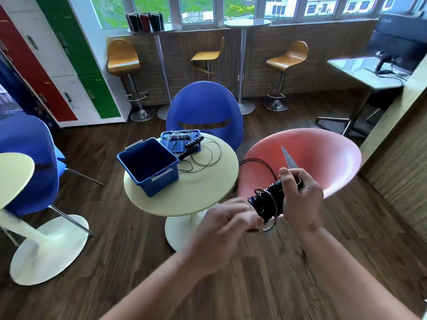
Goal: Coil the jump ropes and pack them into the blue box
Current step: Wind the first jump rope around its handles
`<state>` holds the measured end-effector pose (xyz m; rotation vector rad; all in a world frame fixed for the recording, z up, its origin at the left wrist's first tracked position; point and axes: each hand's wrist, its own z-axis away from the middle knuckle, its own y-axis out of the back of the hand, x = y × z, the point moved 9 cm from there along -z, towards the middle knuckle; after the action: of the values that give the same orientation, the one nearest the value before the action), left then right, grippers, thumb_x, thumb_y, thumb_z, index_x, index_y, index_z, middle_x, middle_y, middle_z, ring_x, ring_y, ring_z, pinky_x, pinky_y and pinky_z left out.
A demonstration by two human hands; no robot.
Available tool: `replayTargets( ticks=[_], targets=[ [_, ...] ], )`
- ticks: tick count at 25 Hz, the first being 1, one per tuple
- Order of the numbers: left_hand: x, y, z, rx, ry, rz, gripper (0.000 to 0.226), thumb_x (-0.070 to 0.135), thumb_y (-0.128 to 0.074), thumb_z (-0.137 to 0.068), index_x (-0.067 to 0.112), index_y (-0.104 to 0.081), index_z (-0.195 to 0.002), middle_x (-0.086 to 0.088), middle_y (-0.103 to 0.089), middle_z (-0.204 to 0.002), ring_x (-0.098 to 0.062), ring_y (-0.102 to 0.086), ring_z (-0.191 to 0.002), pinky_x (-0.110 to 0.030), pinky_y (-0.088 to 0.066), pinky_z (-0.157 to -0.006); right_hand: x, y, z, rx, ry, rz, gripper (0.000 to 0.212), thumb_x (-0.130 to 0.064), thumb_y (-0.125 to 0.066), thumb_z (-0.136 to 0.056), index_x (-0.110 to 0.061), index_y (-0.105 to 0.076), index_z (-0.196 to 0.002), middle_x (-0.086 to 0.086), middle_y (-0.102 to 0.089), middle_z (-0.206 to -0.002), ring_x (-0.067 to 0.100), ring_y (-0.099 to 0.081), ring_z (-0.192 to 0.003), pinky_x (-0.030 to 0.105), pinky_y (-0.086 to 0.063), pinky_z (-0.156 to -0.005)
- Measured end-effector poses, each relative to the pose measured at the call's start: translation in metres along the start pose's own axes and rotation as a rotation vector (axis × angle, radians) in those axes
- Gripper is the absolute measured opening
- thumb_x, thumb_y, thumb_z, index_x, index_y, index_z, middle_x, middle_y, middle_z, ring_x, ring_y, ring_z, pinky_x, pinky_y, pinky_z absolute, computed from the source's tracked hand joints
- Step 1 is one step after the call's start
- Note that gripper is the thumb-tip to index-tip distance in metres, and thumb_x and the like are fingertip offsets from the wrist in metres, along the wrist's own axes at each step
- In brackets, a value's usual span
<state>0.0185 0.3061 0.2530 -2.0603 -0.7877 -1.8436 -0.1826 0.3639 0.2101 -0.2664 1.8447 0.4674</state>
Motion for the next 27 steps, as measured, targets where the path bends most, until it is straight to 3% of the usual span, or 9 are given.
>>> replayTargets(
  ticks=[2, 5, 8, 11, 14, 16, 18, 24, 27],
  targets=[
    [-0.009, 0.015, -0.004, 0.076, 0.1, 0.279, 0.024, 0.029, -0.055, -0.077, 0.018, -0.068, -0.061, -0.009, -0.067, -0.082, -0.027, -0.06, -0.086, -0.035, -0.048, -0.076, -0.004, 0.0, 0.001, -0.039, 0.01, -0.008, 0.03, -0.05, -0.058, -0.086, -0.023, -0.064, -0.075, -0.001, -0.064, -0.063, 0.023, -0.059, -0.062, 0.042, -0.052, -0.066],
    [-0.02, 0.017, 0.0, 0.099, 0.174, 0.567, 0.027, 0.023, -0.056, -0.079, 0.023, -0.056, -0.052, -0.01, -0.067, -0.077, -0.027, -0.064, -0.088, -0.029, -0.051, -0.069, -0.01, 0.006, -0.004, -0.037, 0.021, -0.006, 0.032, -0.048, -0.057, -0.087, -0.019, -0.064, -0.077, 0.009, -0.064, -0.066, 0.037, -0.06, -0.064, 0.054, -0.055, -0.065],
    [-0.024, 0.012, -0.001, 0.11, 0.192, 0.724, 0.035, 0.032, -0.052, -0.093, 0.019, -0.052, -0.06, -0.004, -0.046, -0.059, -0.027, -0.062, -0.073, -0.033, -0.054, -0.067, -0.01, 0.008, -0.002, -0.053, 0.014, -0.008, 0.033, -0.048, -0.057, -0.087, -0.018, -0.064, -0.076, 0.01, -0.065, -0.068, 0.026, -0.057, -0.063, 0.05, -0.053, -0.067],
    [-0.015, 0.02, -0.008, 0.059, 0.124, 0.44, 0.038, 0.043, -0.054, -0.095, 0.019, -0.061, -0.067, 0.005, -0.041, -0.06, -0.017, -0.047, -0.066, -0.033, -0.048, -0.074, -0.003, 0.007, 0.006, -0.083, 0.002, 0.005, 0.032, -0.049, -0.057, -0.087, -0.019, -0.065, -0.075, 0.006, -0.062, -0.066, 0.019, -0.055, -0.063, 0.041, -0.05, -0.066],
    [0.007, 0.033, -0.014, -0.043, -0.079, -0.214, 0.048, 0.049, -0.042, -0.099, 0.02, -0.063, -0.067, 0.011, -0.055, -0.071, -0.009, -0.053, -0.078, -0.022, -0.04, -0.076, 0.005, 0.014, 0.007, -0.053, -0.027, -0.023, 0.032, -0.046, -0.058, -0.087, -0.018, -0.065, -0.073, -0.003, -0.058, -0.06, 0.018, -0.052, -0.06, 0.034, -0.045, -0.062],
    [0.017, 0.039, -0.017, -0.058, -0.241, -0.674, 0.047, 0.049, -0.043, -0.102, 0.025, -0.062, -0.066, 0.009, -0.053, -0.077, -0.014, -0.051, -0.088, -0.026, -0.04, -0.078, 0.01, 0.023, 0.005, 0.003, -0.068, -0.084, 0.031, -0.04, -0.06, -0.089, -0.016, -0.065, -0.07, -0.007, -0.056, -0.057, 0.017, -0.05, -0.057, 0.032, -0.042, -0.059],
    [0.019, 0.043, -0.015, -0.051, -0.364, -0.908, 0.043, 0.048, -0.049, -0.102, 0.024, -0.066, -0.07, 0.009, -0.054, -0.081, -0.017, -0.048, -0.091, -0.034, -0.043, -0.08, 0.016, 0.033, 0.003, 0.07, -0.139, -0.196, 0.03, -0.031, -0.06, -0.092, -0.014, -0.066, -0.068, -0.008, -0.057, -0.056, 0.015, -0.049, -0.056, 0.03, -0.04, -0.058],
    [0.005, 0.031, -0.004, -0.042, -0.447, -1.039, 0.031, 0.054, -0.05, -0.102, 0.034, -0.075, -0.098, 0.016, -0.062, -0.103, -0.019, -0.053, -0.107, -0.044, -0.045, -0.082, 0.032, 0.036, 0.004, 0.113, -0.286, -0.44, 0.033, -0.021, -0.058, -0.093, -0.018, -0.069, -0.063, -0.013, -0.059, -0.062, 0.013, -0.049, -0.061, 0.033, -0.038, -0.064],
    [-0.001, 0.022, -0.005, -0.033, -0.399, -1.048, 0.029, 0.054, -0.047, -0.104, 0.038, -0.072, -0.103, 0.016, -0.062, -0.119, -0.017, -0.05, -0.117, -0.044, -0.043, -0.087, 0.028, 0.031, 0.008, 0.111, -0.309, -0.497, 0.036, -0.024, -0.058, -0.096, -0.018, -0.062, -0.06, -0.006, -0.05, -0.058, 0.016, -0.045, -0.055, 0.028, -0.039, -0.056]
  ],
)
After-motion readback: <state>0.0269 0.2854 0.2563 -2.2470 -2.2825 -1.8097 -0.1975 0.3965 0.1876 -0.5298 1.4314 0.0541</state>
